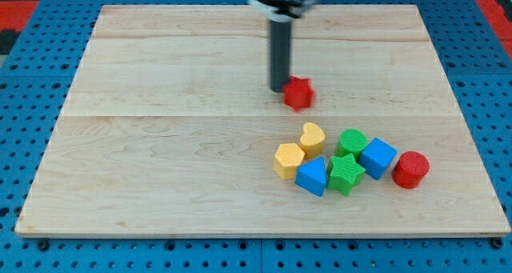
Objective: Move the red star above the green circle
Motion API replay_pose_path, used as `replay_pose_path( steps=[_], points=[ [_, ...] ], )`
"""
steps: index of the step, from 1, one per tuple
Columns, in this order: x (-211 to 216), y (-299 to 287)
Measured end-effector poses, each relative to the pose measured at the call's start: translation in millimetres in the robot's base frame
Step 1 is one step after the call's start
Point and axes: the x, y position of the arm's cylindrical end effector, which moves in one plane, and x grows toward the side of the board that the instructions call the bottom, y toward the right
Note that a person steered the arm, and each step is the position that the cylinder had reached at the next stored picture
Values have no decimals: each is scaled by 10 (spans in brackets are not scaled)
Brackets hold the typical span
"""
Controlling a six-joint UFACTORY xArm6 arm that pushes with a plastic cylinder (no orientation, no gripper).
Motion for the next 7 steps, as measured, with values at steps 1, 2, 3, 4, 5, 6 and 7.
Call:
replay_pose_path(
  steps=[1, 2, 3, 4, 5, 6, 7],
  points=[
    [357, 373],
    [0, 337],
    [63, 567],
    [696, 622],
    [660, 564],
    [403, 384],
    [73, 148]
  ],
)
